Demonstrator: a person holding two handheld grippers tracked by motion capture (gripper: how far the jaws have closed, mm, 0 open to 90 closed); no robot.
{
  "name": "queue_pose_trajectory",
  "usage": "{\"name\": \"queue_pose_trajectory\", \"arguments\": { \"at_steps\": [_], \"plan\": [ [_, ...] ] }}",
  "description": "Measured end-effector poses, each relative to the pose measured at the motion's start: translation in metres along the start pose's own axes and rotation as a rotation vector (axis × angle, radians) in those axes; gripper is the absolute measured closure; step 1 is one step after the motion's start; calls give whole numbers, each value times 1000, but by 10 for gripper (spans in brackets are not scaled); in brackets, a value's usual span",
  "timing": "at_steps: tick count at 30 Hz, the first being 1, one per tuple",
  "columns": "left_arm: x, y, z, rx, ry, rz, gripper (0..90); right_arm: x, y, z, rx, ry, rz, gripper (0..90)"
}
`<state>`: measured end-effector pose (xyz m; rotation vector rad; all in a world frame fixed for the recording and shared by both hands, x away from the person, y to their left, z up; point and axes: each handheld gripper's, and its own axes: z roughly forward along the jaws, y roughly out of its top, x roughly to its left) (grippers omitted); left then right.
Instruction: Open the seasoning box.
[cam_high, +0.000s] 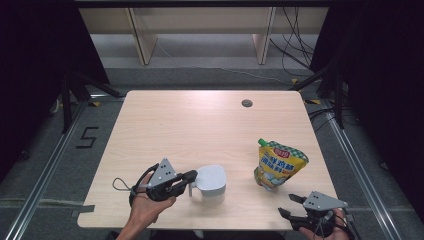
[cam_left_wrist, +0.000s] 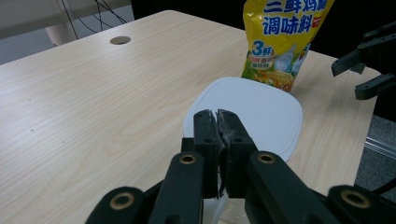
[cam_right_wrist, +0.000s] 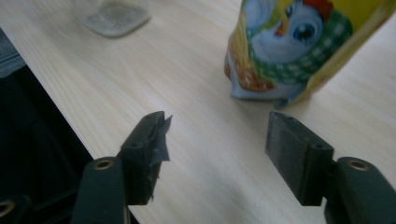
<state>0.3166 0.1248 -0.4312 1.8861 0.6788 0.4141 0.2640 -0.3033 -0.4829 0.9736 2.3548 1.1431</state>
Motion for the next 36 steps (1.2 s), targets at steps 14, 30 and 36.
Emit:
{"name": "queue_pose_trajectory", "arguments": {
  "at_steps": [14, 30, 36],
  "plan": [
    [1, -5, 5, -1, -1, 2, 861, 21, 36, 26, -104, 103, -123, 662],
    [1, -7, 3, -9, 4, -3, 866, 34, 69, 56, -213, 181, -127, 847],
    [1, -8, 3, -12, 9, -6, 867, 37, 78, 65, -218, 206, -138, 864]
  ]
}}
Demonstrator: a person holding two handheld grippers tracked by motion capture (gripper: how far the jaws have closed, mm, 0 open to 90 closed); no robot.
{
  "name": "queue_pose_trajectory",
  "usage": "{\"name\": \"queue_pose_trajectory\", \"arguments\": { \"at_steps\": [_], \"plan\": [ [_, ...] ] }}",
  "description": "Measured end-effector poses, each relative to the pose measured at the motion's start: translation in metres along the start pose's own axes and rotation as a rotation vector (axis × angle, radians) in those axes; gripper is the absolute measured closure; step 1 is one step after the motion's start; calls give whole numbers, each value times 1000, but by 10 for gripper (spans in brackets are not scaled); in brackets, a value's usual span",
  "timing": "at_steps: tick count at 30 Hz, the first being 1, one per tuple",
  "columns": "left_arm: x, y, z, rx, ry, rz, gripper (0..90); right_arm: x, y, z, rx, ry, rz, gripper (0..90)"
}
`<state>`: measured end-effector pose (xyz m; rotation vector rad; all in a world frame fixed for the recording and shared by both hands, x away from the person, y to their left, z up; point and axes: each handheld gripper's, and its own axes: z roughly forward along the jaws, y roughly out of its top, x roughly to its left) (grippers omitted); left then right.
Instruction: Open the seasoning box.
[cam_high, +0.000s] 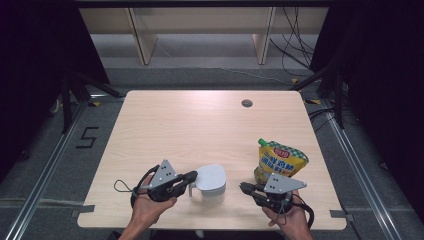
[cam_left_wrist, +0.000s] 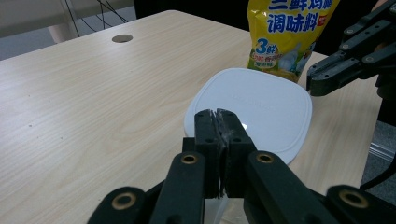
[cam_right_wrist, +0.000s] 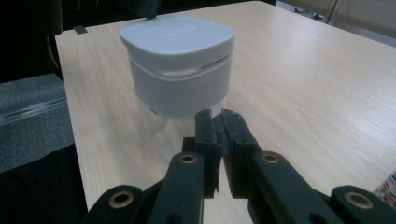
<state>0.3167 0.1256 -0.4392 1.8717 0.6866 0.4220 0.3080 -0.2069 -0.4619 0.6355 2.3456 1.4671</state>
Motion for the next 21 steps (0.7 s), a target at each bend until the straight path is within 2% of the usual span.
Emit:
{"name": "queue_pose_trajectory", "arguments": {
  "at_steps": [1, 2, 3, 4, 9, 10, 11, 12, 14, 16, 18, 21],
  "plan": [
    [0, 0, 0, -1, 4, -10, 867, 0, 2, 1, 2, -2, -9, 866],
    [1, -1, 0, -4, 6, -7, 867, 0, 2, 4, -11, -13, -6, 867],
    [2, -1, -1, 0, 8, -5, 868, 0, 3, 5, -10, 4, -12, 869],
    [1, -1, -1, 0, 13, -12, 868, 0, 5, 5, 3, -9, -11, 869],
    [1, -2, -1, -2, 14, -9, 874, -1, 8, 11, 0, -10, -24, 875],
    [1, -2, -1, -2, 15, -7, 875, -1, 9, 13, -2, 1, -18, 875],
    [1, -2, -1, -4, 15, -8, 877, 1, 9, 13, -1, -10, -7, 876],
    [1, -2, -1, -5, 13, -7, 877, -1, 11, 15, -4, 0, -31, 875],
    [2, -3, -1, -9, 17, -5, 877, -1, 12, 17, 1, 11, -27, 876],
    [1, -4, -2, -6, 24, -7, 882, 0, 13, 17, 4, -4, -17, 876],
    [1, -5, -2, -9, 23, -2, 885, 0, 14, 19, 0, 9, -38, 876],
    [2, -5, -2, -10, 22, -2, 886, 0, 17, 20, -13, 14, -31, 880]
  ]
}}
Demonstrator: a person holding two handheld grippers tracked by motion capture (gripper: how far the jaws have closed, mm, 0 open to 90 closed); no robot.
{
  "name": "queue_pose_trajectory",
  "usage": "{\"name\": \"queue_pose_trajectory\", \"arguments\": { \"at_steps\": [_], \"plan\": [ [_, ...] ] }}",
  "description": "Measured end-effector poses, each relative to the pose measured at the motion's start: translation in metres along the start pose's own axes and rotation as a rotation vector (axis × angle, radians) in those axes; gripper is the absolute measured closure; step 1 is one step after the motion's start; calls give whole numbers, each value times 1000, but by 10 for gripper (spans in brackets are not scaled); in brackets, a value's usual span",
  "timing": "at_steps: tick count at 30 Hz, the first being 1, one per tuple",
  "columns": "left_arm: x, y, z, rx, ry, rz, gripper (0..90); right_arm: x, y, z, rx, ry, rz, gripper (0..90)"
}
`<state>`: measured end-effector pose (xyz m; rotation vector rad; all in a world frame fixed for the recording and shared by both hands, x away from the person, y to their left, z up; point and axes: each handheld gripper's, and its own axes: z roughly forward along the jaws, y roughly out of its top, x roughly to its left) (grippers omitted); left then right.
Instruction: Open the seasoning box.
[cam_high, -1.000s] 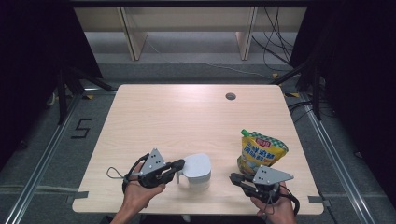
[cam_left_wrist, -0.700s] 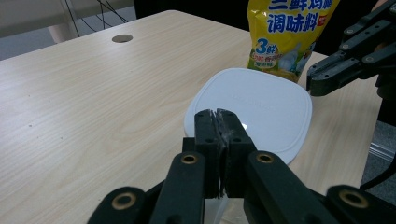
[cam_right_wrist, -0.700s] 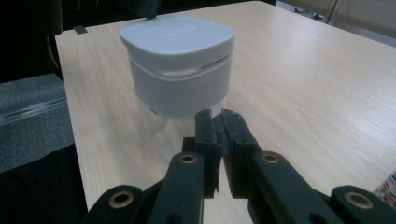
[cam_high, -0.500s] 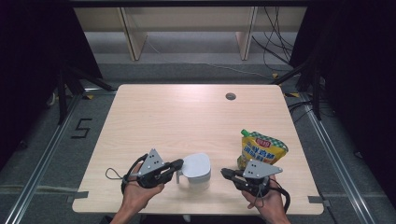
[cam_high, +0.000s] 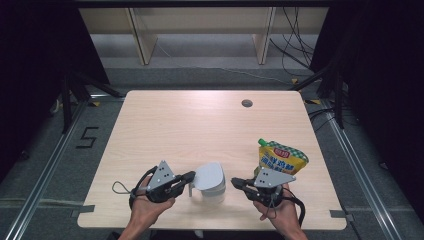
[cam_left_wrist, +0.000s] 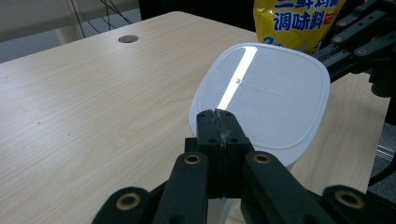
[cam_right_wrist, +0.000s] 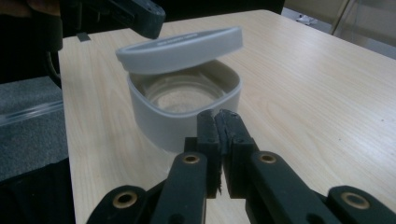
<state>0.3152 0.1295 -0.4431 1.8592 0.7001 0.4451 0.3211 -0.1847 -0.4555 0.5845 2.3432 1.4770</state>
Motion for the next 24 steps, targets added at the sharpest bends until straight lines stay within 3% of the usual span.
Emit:
{"name": "queue_pose_trajectory", "arguments": {
  "at_steps": [14, 15, 19, 21, 24],
  "plan": [
    [-1, 0, 1, -12, -11, 5, 880, 10, 16, 11, -19, 33, -32, 900],
    [-1, 0, 1, -19, -12, -8, 867, 11, 17, 11, -21, 33, -34, 900],
    [0, 3, -2, -39, -33, -33, 728, 12, 20, 12, -30, 42, -34, 900],
    [1, 3, -7, -48, -25, -50, 625, 13, 21, 14, -41, 31, -34, 900],
    [3, 0, -15, -54, -21, -56, 540, 13, 26, 14, -34, 41, -51, 900]
  ]
}}
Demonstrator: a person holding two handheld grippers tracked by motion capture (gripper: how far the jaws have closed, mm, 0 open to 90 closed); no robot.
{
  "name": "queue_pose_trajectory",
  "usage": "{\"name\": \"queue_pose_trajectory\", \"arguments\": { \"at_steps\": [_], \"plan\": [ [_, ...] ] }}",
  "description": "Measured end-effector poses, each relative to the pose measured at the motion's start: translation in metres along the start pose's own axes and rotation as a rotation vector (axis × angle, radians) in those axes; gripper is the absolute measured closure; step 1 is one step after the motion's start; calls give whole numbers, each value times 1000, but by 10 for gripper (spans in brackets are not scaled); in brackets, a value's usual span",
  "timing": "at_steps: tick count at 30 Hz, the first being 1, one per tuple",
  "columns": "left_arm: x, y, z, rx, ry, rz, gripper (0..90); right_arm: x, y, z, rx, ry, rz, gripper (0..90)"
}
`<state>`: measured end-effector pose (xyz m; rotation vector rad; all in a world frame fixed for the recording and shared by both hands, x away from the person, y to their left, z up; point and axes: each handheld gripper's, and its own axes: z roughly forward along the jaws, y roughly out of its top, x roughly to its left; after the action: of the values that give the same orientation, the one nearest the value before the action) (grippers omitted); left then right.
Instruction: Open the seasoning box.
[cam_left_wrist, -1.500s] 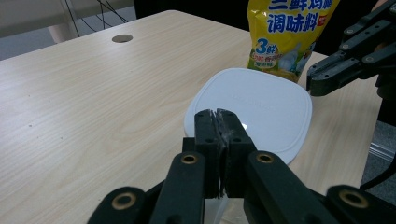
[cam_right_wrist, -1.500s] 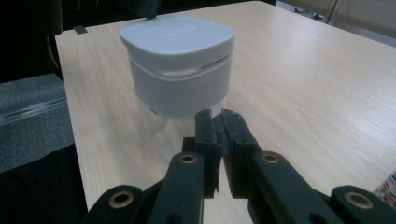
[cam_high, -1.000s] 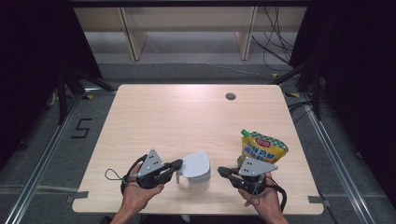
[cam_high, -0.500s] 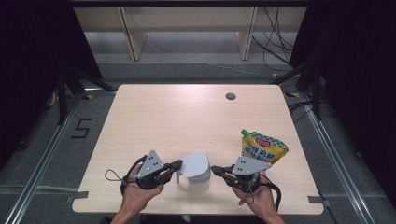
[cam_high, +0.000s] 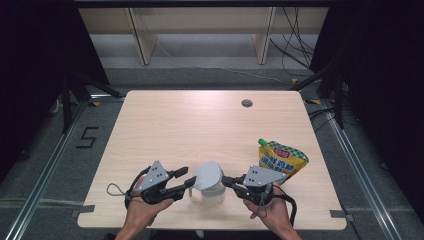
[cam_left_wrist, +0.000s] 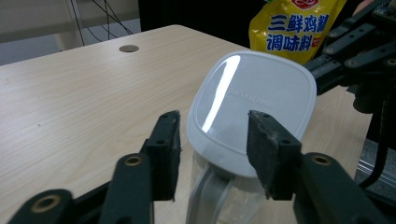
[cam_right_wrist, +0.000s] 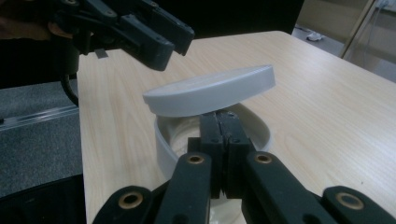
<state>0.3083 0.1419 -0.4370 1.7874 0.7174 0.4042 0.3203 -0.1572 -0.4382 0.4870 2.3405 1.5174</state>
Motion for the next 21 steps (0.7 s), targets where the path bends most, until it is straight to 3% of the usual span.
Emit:
{"name": "queue_pose_trajectory", "arguments": {
  "at_steps": [3, 8, 9, 10, 11, 12, 13, 18, 21],
  "plan": [
    [2, -9, -7, 23, -18, 0, 452, 3, 4, 2, -12, -2, 1, 900],
    [8, -30, -15, 87, 24, 28, 372, 7, 12, 7, -5, 5, -20, 900],
    [9, -33, -16, 91, 29, 18, 355, 9, 13, 9, -14, -12, -25, 900],
    [11, -35, -18, 95, 30, 28, 346, 9, 15, 10, -6, -3, -27, 900],
    [13, -39, -20, 95, 34, 10, 338, 10, 16, 11, -13, -3, -36, 900],
    [16, -40, -21, 93, 34, 27, 328, 11, 17, 12, -12, -2, -36, 900],
    [17, -42, -22, 92, 41, 4, 320, 12, 18, 11, 4, 1, -25, 900],
    [17, -51, -21, 113, 37, -5, 290, 15, 24, 18, -6, 2, -55, 900],
    [16, -54, -18, 132, 26, 15, 279, 17, 29, 21, -18, 1, -70, 900]
  ]
}}
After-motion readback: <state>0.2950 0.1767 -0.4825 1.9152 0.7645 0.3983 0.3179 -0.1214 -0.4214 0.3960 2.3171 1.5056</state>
